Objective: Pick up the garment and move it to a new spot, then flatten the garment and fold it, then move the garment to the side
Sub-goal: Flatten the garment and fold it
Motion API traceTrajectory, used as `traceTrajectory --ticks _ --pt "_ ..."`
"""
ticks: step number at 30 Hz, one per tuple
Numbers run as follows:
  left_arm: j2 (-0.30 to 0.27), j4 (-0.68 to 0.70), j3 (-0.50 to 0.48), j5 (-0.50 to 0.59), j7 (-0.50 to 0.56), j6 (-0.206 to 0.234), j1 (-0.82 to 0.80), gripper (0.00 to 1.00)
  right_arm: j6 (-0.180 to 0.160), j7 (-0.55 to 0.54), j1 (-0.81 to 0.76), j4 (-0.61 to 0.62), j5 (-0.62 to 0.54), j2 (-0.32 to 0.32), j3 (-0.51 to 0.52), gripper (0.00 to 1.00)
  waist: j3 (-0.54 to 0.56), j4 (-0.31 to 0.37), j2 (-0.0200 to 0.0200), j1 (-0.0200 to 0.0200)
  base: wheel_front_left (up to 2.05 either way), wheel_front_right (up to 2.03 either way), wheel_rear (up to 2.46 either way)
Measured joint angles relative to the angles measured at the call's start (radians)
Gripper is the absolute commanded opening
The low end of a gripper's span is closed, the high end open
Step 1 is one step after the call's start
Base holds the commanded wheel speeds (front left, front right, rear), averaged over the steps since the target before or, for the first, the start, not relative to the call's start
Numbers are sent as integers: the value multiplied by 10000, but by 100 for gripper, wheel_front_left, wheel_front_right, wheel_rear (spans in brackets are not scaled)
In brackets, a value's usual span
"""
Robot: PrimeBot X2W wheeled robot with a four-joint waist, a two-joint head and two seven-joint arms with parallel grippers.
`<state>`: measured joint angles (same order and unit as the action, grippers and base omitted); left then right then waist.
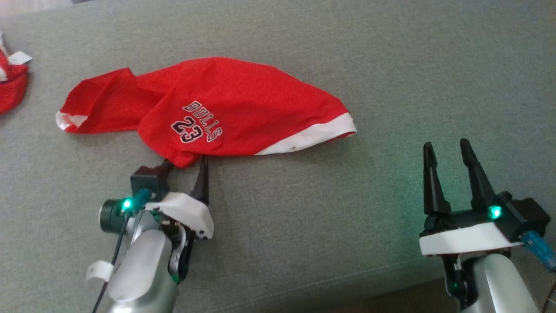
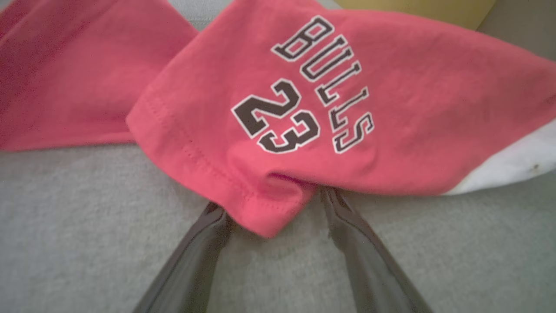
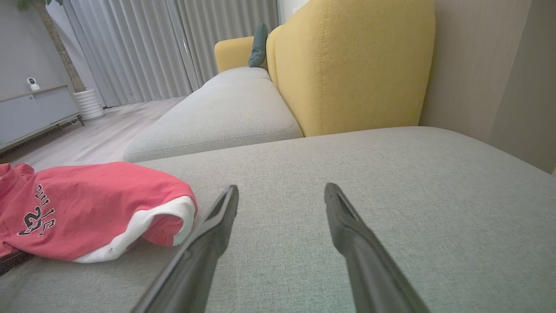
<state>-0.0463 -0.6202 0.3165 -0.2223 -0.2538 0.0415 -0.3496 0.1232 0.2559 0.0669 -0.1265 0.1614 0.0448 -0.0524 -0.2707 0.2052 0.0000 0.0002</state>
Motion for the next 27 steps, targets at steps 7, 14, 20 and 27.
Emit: traceTrajectory --ticks 7,14,20,27 --pt "13 886 -48 98 0 -82 -181 0 0 0 92 8 128 0 27 100 -32 45 0 -2 0 0 0" --pt "15 2974 130 493 -2 -502 696 0 0 0 83 8 132 0 176 100 324 -417 0 -2 0 0 0" --pt "-71 4592 414 775 -4 -807 2011 0 0 0 34 -48 132 0 194 100 862 -932 0 -2 0 0 0" --pt "-412 5799 706 761 272 -869 3903 0 0 0 -264 -123 102 0 242 100 1478 -1429 0 -2 0 0 0"
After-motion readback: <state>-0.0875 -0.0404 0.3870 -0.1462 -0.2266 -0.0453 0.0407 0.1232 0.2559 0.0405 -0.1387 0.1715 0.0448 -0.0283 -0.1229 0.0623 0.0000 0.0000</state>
